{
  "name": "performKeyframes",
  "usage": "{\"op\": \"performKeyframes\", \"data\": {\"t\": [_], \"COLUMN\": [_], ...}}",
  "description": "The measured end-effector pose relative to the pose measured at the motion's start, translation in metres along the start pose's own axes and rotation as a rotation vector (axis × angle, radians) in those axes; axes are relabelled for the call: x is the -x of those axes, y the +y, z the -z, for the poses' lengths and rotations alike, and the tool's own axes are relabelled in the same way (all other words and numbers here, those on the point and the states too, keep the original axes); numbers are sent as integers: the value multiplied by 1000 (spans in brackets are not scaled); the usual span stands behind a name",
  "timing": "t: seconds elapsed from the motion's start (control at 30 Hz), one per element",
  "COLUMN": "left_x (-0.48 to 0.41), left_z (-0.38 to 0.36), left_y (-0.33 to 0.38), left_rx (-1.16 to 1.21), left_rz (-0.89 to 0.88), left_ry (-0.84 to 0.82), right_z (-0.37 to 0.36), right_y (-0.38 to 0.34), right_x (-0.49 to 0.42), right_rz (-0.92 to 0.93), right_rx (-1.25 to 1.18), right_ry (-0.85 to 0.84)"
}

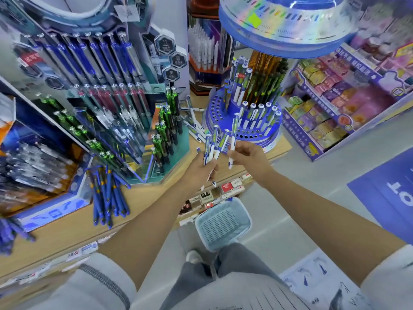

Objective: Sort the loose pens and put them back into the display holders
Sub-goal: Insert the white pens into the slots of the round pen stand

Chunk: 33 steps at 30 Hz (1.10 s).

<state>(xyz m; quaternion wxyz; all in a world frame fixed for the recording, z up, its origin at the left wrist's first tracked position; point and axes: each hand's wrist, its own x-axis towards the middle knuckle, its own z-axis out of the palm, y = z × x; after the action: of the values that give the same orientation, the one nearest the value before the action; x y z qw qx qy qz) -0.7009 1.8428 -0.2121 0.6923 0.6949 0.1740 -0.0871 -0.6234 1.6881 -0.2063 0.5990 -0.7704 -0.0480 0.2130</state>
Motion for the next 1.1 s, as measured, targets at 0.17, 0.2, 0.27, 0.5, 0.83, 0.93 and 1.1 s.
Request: {"op": "performKeyframes", "data": {"t": [0.17,0.2,0.27,0.5,0.83,0.93,1.1], "left_x": [-10,-12,-17,-28,-42,-45,-47], "left_z": [-16,-19,-27,-38,-18,-12,-8], "left_y": [18,20,25,33,38,41,45], "left_rx": [39,40,28,30,9,-3,12], "left_rz": [-19,-24,-40,-27,-29,-33,-52], "left_ry": [46,45,35,60,-43,-84,-143], "right_z": [48,56,68,76,76,76,72], "right_y": [-3,-4,-7,-4,-6,-12,-26], "right_x": [0,-2,-7,-23,-28,-27,-21], "right_rz": [49,52,60,71,-40,-53,30], "right_rx": [67,76,122,321,419,407,311], "right_ry": [253,284,349,349,343,373,561]}}
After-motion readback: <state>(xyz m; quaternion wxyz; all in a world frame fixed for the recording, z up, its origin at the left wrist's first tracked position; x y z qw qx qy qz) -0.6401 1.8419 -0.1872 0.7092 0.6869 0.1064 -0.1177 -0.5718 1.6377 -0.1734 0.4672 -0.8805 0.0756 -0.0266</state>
